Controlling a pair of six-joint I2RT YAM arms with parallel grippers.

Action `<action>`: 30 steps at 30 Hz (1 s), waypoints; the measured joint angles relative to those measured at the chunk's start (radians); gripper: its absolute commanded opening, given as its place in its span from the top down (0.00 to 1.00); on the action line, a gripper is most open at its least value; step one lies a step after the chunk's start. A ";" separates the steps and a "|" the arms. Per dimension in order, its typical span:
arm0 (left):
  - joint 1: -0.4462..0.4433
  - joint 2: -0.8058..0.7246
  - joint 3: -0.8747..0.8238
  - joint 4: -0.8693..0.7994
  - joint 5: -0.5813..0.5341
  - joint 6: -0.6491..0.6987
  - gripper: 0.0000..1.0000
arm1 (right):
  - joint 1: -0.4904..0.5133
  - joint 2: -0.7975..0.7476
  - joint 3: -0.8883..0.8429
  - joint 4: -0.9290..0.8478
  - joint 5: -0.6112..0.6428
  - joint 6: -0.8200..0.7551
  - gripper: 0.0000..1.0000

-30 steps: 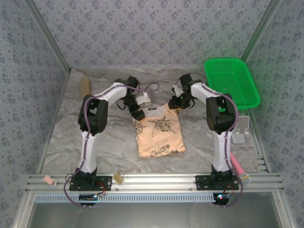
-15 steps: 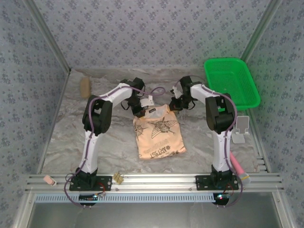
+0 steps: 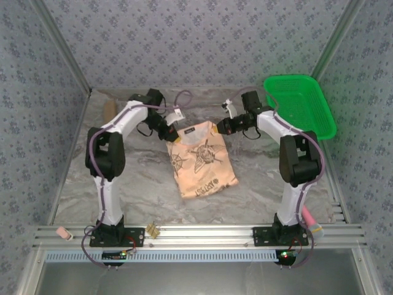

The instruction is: Fold the inside-out t-shirt

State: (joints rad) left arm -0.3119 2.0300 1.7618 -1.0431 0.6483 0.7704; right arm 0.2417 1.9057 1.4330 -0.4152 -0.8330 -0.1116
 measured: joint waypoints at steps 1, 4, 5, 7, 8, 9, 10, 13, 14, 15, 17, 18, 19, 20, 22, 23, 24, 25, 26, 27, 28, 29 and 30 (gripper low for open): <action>0.009 -0.010 0.040 -0.015 0.003 0.002 1.00 | 0.000 -0.008 0.012 0.017 -0.010 -0.014 1.00; 0.022 -0.028 0.190 -0.045 0.001 0.009 1.00 | 0.003 -0.026 0.063 0.054 -0.021 -0.072 1.00; 0.023 -0.034 0.253 -0.059 -0.006 0.015 1.00 | 0.006 -0.039 0.080 0.065 -0.020 -0.102 1.00; 0.022 -0.056 0.352 -0.068 -0.019 0.029 1.00 | 0.013 -0.084 0.092 0.094 -0.020 -0.175 1.00; 0.018 -0.081 0.380 -0.066 -0.032 0.039 1.00 | 0.018 -0.121 0.087 0.108 -0.018 -0.222 1.00; 0.013 -0.115 0.389 -0.063 -0.047 0.053 1.00 | 0.026 -0.163 0.073 0.127 -0.011 -0.273 1.00; 0.002 -0.162 0.376 -0.058 -0.068 0.071 1.00 | 0.037 -0.221 0.045 0.153 0.000 -0.330 1.00; -0.065 -0.371 0.161 0.018 -0.152 0.128 1.00 | 0.071 -0.400 -0.074 0.209 0.027 -0.467 1.00; -0.096 -0.450 0.048 0.053 -0.182 0.142 1.00 | 0.082 -0.451 -0.120 0.222 0.038 -0.508 0.98; -0.129 -0.524 -0.072 0.095 -0.216 0.151 1.00 | 0.092 -0.494 -0.170 0.241 0.056 -0.542 0.96; -0.216 -0.660 -0.370 0.212 -0.303 0.154 0.78 | 0.127 -0.584 -0.338 0.290 0.142 -0.600 0.86; -0.252 -0.695 -0.481 0.255 -0.341 0.145 0.58 | 0.144 -0.607 -0.409 0.302 0.181 -0.617 0.81; -0.294 -0.718 -0.604 0.303 -0.384 0.127 0.38 | 0.170 -0.621 -0.493 0.309 0.234 -0.629 0.78; -0.333 -0.720 -0.708 0.345 -0.423 0.100 0.13 | 0.196 -0.623 -0.569 0.310 0.288 -0.637 0.69; -0.403 -0.707 -0.866 0.396 -0.500 0.038 0.01 | 0.244 -0.623 -0.690 0.297 0.390 -0.644 0.55; -0.431 -0.705 -0.910 0.395 -0.531 0.006 0.01 | 0.264 -0.626 -0.738 0.272 0.443 -0.642 0.52; -0.449 -0.705 -0.927 0.389 -0.553 -0.020 0.00 | 0.275 -0.631 -0.765 0.248 0.485 -0.641 0.50; -0.460 -0.706 -0.929 0.383 -0.572 -0.052 0.01 | 0.280 -0.642 -0.779 0.210 0.531 -0.638 0.46; -0.463 -0.708 -0.922 0.385 -0.590 -0.081 0.00 | 0.280 -0.657 -0.780 0.182 0.558 -0.640 0.44; -0.463 -0.710 -0.911 0.384 -0.604 -0.096 0.01 | 0.280 -0.672 -0.775 0.164 0.566 -0.650 0.42; -0.462 -0.713 -0.899 0.379 -0.615 -0.109 0.00 | 0.278 -0.694 -0.763 0.139 0.568 -0.668 0.41; -0.461 -0.718 -0.889 0.375 -0.618 -0.111 0.00 | 0.279 -0.714 -0.751 0.122 0.562 -0.692 0.39; -0.461 -0.724 -0.886 0.374 -0.620 -0.111 0.00 | 0.281 -0.728 -0.741 0.114 0.549 -0.715 0.35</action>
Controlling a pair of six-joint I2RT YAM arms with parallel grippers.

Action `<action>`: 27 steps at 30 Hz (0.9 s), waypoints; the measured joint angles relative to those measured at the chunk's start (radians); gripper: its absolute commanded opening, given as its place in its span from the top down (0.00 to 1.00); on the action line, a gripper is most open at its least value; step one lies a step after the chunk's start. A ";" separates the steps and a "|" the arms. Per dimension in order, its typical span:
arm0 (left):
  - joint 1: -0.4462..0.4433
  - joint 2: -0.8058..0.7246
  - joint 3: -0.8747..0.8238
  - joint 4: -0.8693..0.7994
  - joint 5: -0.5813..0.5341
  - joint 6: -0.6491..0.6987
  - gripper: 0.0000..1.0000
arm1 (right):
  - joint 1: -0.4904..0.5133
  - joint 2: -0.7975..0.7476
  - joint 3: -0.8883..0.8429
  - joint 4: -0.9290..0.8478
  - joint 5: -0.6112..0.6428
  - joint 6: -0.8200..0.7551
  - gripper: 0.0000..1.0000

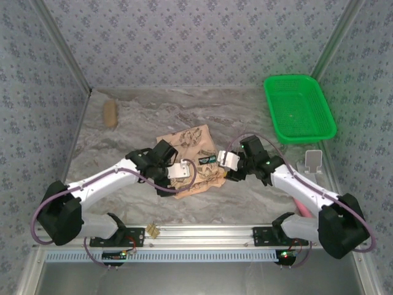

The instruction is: Fold the inside-out t-shirt

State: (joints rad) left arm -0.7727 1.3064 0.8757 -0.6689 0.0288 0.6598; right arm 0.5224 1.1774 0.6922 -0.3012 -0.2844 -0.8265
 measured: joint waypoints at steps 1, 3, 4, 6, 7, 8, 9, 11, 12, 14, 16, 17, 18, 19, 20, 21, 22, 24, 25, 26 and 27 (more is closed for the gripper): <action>-0.002 -0.003 0.000 -0.003 0.001 0.001 0.00 | 0.001 -0.009 0.005 -0.001 -0.018 -0.023 0.34; -0.012 -0.003 -0.008 0.000 0.008 0.003 0.01 | 0.005 -0.012 0.006 0.004 -0.055 -0.075 0.32; -0.023 -0.002 -0.018 0.008 0.011 0.010 0.00 | 0.007 -0.002 0.006 0.006 -0.066 -0.095 0.31; -0.051 -0.002 -0.047 0.031 0.021 0.037 0.00 | 0.008 0.043 0.006 0.009 -0.079 -0.145 0.27; -0.059 -0.003 -0.064 0.048 0.026 0.055 0.00 | 0.008 0.069 0.006 0.010 -0.080 -0.169 0.26; -0.068 -0.003 -0.091 0.072 0.027 0.080 0.00 | 0.008 0.094 0.006 0.013 -0.082 -0.194 0.26; -0.071 -0.003 -0.116 0.092 0.029 0.105 0.00 | 0.009 0.121 0.005 0.018 -0.083 -0.224 0.26; -0.071 -0.003 -0.155 0.121 0.030 0.149 0.00 | 0.011 0.159 0.004 0.029 -0.083 -0.271 0.26; -0.071 -0.002 -0.166 0.133 0.030 0.168 0.00 | 0.011 0.178 0.004 0.038 -0.084 -0.294 0.26; -0.071 0.013 -0.167 0.167 0.029 0.198 0.01 | 0.012 0.209 0.005 0.050 -0.088 -0.327 0.25; -0.071 0.041 -0.164 0.210 0.030 0.222 0.01 | 0.013 0.240 0.005 0.071 -0.091 -0.354 0.25; -0.071 0.060 -0.163 0.232 0.030 0.234 0.01 | 0.014 0.254 0.006 0.078 -0.093 -0.365 0.25; -0.071 0.081 -0.162 0.251 0.030 0.242 0.01 | 0.015 0.270 0.011 0.079 -0.097 -0.380 0.26; -0.071 0.099 -0.160 0.262 0.031 0.250 0.02 | 0.018 0.286 0.021 0.071 -0.098 -0.392 0.26; -0.071 0.121 -0.158 0.274 0.031 0.257 0.04 | 0.024 0.303 0.034 0.067 -0.098 -0.402 0.26; -0.071 0.137 -0.157 0.280 0.030 0.265 0.05 | 0.031 0.321 0.046 0.067 -0.098 -0.415 0.26; -0.071 0.148 -0.156 0.280 0.037 0.269 0.09 | 0.039 0.334 0.051 0.070 -0.098 -0.423 0.27; -0.071 0.152 -0.155 0.277 0.050 0.285 0.26 | 0.054 0.354 0.053 0.079 -0.098 -0.435 0.29; -0.071 0.153 -0.154 0.272 0.056 0.288 0.34 | 0.060 0.363 0.053 0.084 -0.098 -0.439 0.32; -0.072 0.156 -0.154 0.261 0.069 0.297 0.42 | 0.065 0.373 0.053 0.090 -0.098 -0.446 0.42; -0.074 0.160 -0.154 0.252 0.077 0.300 0.54 | 0.069 0.385 0.053 0.093 -0.098 -0.448 0.60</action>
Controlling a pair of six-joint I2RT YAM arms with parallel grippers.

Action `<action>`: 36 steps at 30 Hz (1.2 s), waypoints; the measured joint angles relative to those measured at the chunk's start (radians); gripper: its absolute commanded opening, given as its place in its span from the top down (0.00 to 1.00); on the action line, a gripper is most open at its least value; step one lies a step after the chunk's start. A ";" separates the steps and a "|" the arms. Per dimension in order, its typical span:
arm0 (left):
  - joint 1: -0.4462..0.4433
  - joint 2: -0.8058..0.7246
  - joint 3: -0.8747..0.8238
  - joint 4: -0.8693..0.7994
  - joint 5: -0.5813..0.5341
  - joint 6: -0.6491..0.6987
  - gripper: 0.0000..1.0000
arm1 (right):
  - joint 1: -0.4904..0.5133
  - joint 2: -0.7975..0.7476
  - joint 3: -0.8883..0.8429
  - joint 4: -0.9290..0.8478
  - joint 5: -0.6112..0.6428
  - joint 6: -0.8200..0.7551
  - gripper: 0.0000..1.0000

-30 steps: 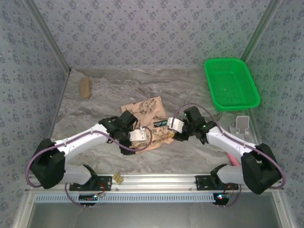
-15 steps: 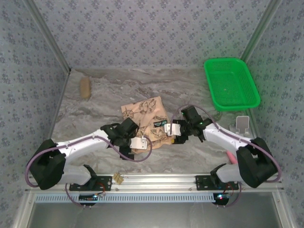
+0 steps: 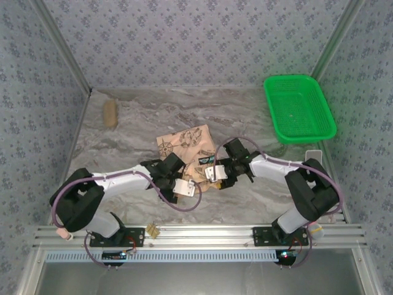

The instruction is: Fold the inside-out t-shirt

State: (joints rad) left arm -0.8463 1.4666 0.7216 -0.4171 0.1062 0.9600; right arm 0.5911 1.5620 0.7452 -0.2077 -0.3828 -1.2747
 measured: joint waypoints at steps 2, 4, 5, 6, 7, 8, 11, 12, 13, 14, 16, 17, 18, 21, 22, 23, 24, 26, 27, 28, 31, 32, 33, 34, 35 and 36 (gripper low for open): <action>-0.001 0.008 0.003 -0.026 0.019 0.003 0.76 | 0.003 0.016 0.002 -0.006 -0.003 -0.014 0.88; -0.003 0.012 0.007 -0.033 0.026 0.014 0.98 | 0.005 0.021 0.010 -0.025 0.003 -0.017 0.93; -0.002 0.016 0.014 -0.025 0.019 0.021 1.00 | 0.005 0.020 0.015 -0.039 0.008 -0.020 0.99; 0.002 0.016 0.022 -0.024 0.019 0.025 1.00 | 0.007 0.016 0.019 -0.056 0.015 -0.018 1.00; 0.003 0.016 0.027 -0.027 0.017 0.026 1.00 | 0.007 0.008 0.022 -0.072 0.024 -0.017 1.00; 0.006 0.013 0.032 -0.032 0.016 0.027 1.00 | 0.007 -0.010 0.022 -0.099 0.030 -0.015 1.00; 0.008 -0.032 0.040 -0.074 0.032 0.026 1.00 | 0.010 -0.108 0.022 -0.207 0.038 0.008 1.00; 0.009 -0.065 0.048 -0.107 0.051 0.023 1.00 | 0.011 -0.162 0.025 -0.266 0.035 0.018 1.00; 0.009 -0.095 0.060 -0.143 0.077 0.016 1.00 | 0.012 -0.202 0.032 -0.319 0.027 0.027 1.00; 0.009 -0.135 0.084 -0.195 0.119 0.006 1.00 | 0.017 -0.247 0.046 -0.389 0.017 0.037 1.00; 0.013 -0.200 0.145 -0.279 0.208 -0.049 1.00 | 0.027 -0.313 0.085 -0.516 -0.006 0.064 1.00; 0.019 -0.230 0.180 -0.306 0.267 -0.091 1.00 | 0.031 -0.341 0.102 -0.571 -0.019 0.084 1.00; 0.034 -0.256 0.204 -0.317 0.328 -0.131 1.00 | 0.032 -0.372 0.117 -0.621 -0.037 0.107 1.00; 0.123 -0.306 0.214 -0.309 0.499 -0.247 1.00 | -0.010 -0.422 0.140 -0.719 -0.121 0.151 1.00; 0.163 -0.304 0.205 -0.297 0.545 -0.282 1.00 | -0.037 -0.419 0.145 -0.734 -0.146 0.159 1.00; 0.221 -0.286 0.191 -0.278 0.607 -0.325 1.00 | -0.073 -0.401 0.155 -0.748 -0.175 0.168 1.00; 0.280 -0.253 0.179 -0.261 0.659 -0.364 1.00 | -0.098 -0.375 0.169 -0.758 -0.198 0.177 1.00; 0.383 -0.146 0.173 -0.235 0.741 -0.431 1.00 | -0.140 -0.300 0.206 -0.763 -0.239 0.198 1.00; 0.429 -0.070 0.179 -0.230 0.782 -0.460 1.00 | -0.158 -0.252 0.231 -0.765 -0.262 0.209 1.00; 0.462 0.002 0.192 -0.235 0.810 -0.478 1.00 | -0.169 -0.208 0.253 -0.764 -0.280 0.220 1.00; 0.502 0.212 0.262 -0.277 0.863 -0.510 1.00 | -0.194 -0.072 0.318 -0.753 -0.325 0.267 1.00; 0.504 0.262 0.285 -0.287 0.875 -0.517 1.00 | -0.201 -0.025 0.339 -0.749 -0.343 0.286 1.00; 0.506 0.301 0.301 -0.291 0.881 -0.528 1.00 | -0.209 0.014 0.356 -0.742 -0.357 0.303 1.00; 0.508 0.322 0.309 -0.290 0.886 -0.542 0.99 | -0.217 0.048 0.369 -0.731 -0.372 0.322 1.00; 0.511 0.335 0.315 -0.290 0.886 -0.556 0.99 | -0.227 0.079 0.379 -0.720 -0.384 0.339 1.00; 0.514 0.338 0.318 -0.289 0.885 -0.569 0.98 | -0.239 0.108 0.386 -0.703 -0.393 0.359 0.98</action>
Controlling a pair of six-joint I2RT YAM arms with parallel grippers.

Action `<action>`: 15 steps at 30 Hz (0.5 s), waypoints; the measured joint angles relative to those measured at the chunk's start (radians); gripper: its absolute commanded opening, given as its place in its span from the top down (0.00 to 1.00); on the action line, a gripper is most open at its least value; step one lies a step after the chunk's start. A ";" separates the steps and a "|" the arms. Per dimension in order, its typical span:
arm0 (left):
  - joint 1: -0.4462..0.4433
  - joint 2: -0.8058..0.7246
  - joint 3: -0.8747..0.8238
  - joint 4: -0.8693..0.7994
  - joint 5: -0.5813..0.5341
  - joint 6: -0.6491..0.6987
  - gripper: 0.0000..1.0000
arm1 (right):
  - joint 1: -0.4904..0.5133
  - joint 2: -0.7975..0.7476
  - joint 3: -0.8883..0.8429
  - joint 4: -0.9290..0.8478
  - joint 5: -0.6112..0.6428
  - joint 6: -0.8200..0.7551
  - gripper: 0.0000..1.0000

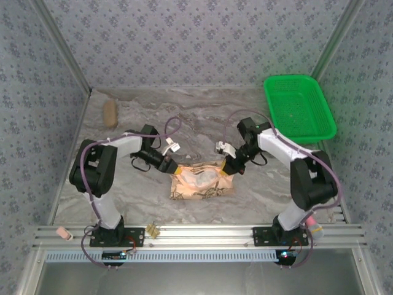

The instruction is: Fold the inside-out t-shirt

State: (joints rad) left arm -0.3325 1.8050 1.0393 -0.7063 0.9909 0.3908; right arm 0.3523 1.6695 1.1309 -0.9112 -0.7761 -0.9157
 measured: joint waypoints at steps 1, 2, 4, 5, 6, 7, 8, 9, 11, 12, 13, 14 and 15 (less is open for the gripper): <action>0.005 0.000 0.003 -0.001 0.000 -0.014 0.95 | -0.012 0.024 0.004 0.019 -0.002 0.026 0.97; 0.009 0.000 0.009 -0.001 -0.001 -0.023 0.91 | -0.021 0.043 0.006 0.035 0.001 0.049 0.96; 0.014 0.000 0.026 0.005 -0.015 -0.047 0.81 | -0.038 0.083 0.014 0.066 0.021 0.106 0.84; 0.017 0.000 0.032 0.007 -0.022 -0.056 0.64 | -0.045 0.102 0.021 0.082 0.042 0.143 0.76; 0.018 0.002 0.041 0.013 -0.035 -0.069 0.55 | -0.048 0.121 0.029 0.100 0.072 0.183 0.74; 0.019 0.005 0.050 0.022 -0.045 -0.085 0.35 | -0.051 0.143 0.043 0.116 0.111 0.222 0.71; 0.019 0.008 0.056 0.035 -0.055 -0.097 0.01 | -0.054 0.163 0.060 0.133 0.147 0.263 0.67; 0.019 0.010 0.061 0.050 -0.067 -0.113 0.01 | -0.056 0.183 0.077 0.149 0.179 0.307 0.66; 0.024 0.008 0.065 0.069 -0.090 -0.136 0.01 | -0.064 0.215 0.106 0.188 0.229 0.395 0.65; 0.027 0.003 0.067 0.079 -0.113 -0.153 0.01 | -0.071 0.222 0.111 0.212 0.247 0.451 0.57; 0.031 -0.006 0.069 0.082 -0.138 -0.163 0.01 | -0.079 0.222 0.111 0.234 0.261 0.507 0.54; 0.034 -0.021 0.070 0.085 -0.165 -0.175 0.01 | -0.088 0.222 0.110 0.253 0.270 0.555 0.46; 0.039 -0.048 0.071 0.087 -0.198 -0.193 0.01 | -0.099 0.217 0.105 0.285 0.281 0.608 0.46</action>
State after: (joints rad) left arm -0.2939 1.7573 1.1107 -0.6189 0.7929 0.1978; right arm 0.2535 1.8862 1.2354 -0.6258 -0.4950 -0.3077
